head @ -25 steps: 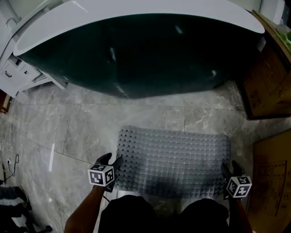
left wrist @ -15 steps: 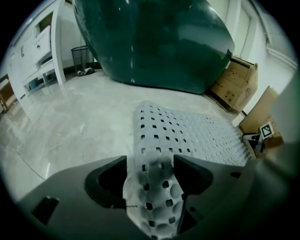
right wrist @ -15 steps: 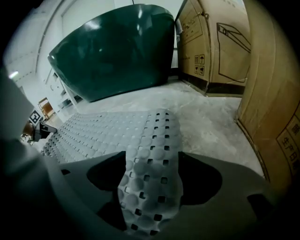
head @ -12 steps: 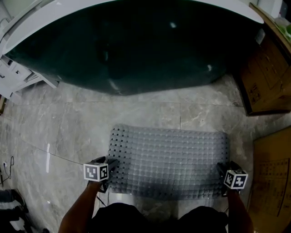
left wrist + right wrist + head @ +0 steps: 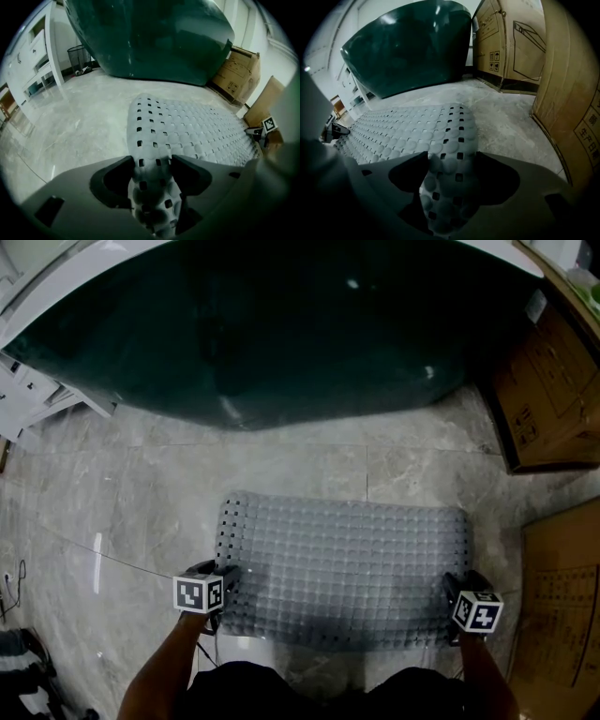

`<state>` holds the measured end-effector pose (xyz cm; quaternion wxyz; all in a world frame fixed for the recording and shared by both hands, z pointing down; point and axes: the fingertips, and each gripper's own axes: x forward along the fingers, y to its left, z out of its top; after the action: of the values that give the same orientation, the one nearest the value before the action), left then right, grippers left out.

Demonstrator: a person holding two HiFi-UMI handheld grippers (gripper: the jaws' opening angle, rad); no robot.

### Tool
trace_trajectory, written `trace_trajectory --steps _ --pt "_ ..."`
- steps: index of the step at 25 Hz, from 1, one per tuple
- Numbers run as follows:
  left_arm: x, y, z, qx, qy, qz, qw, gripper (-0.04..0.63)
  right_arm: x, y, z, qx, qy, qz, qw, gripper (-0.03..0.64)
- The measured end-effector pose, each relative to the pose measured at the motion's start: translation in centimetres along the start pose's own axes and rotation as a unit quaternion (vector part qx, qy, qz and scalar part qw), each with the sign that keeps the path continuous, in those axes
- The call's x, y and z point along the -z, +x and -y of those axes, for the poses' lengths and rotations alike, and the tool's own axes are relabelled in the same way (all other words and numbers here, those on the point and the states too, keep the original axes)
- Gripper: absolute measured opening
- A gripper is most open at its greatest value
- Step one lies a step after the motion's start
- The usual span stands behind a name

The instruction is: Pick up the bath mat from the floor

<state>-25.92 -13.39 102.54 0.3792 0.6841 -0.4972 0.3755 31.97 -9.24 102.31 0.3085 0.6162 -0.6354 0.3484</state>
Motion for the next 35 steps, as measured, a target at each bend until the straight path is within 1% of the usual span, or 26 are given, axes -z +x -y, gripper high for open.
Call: trace_trajectory --steps 1,2,4,7,10,13,14,18,22,27,31,35 --pt "0.0 0.0 0.4 0.008 0.001 0.003 1.0000 0.247 0.0 -0.1 -0.2 -0.001 0.000 0.000 1.000 0.311" --pt "-0.1 -0.1 0.7 0.014 0.004 0.006 0.9999 0.202 0.0 -0.1 -0.4 -0.004 -0.001 -0.001 1.000 0.292" --pt "-0.3 -0.3 1.3 0.019 0.014 0.010 0.9997 0.164 -0.2 -0.1 -1.1 -0.015 -0.008 -0.003 1.000 0.254" --pt "-0.7 -0.9 2.1 0.028 0.025 0.024 0.9990 0.142 -0.5 -0.6 -2.0 -0.025 -0.023 0.003 0.999 0.177" --pt "-1.3 -1.8 2.9 0.044 0.032 0.051 0.9972 0.118 -0.9 -1.3 -2.8 -0.035 -0.030 0.013 0.999 0.125" --pt "-2.1 -2.9 3.7 0.068 0.025 0.082 0.9940 0.095 -1.6 -2.2 -4.0 -0.057 -0.029 0.026 0.998 0.070" --pt "-2.5 -3.4 3.9 0.075 0.022 0.093 0.9926 0.091 -1.9 -2.7 -4.4 -0.065 -0.026 0.032 0.997 0.061" --pt "-3.8 -5.7 4.9 0.097 0.013 0.135 0.9860 0.080 -3.3 -4.7 -5.4 -0.094 -0.014 0.057 0.994 0.054" --pt "-4.7 -7.6 6.1 0.116 0.013 0.164 0.9795 0.075 -4.8 -6.7 -6.7 -0.119 -0.020 0.077 0.990 0.051" --pt "-6.0 -10.2 7.6 0.132 0.026 0.194 0.9717 0.069 -6.9 -9.3 -8.0 -0.139 -0.021 0.107 0.984 0.049" --pt "-7.3 -12.4 8.4 0.142 0.039 0.216 0.9654 0.063 -8.0 -11.1 -9.7 -0.166 -0.015 0.116 0.979 0.048" --pt "-8.8 -14.8 8.9 0.144 0.032 0.249 0.9570 0.055 -11.0 -13.1 -11.0 -0.181 0.005 0.150 0.972 0.048"
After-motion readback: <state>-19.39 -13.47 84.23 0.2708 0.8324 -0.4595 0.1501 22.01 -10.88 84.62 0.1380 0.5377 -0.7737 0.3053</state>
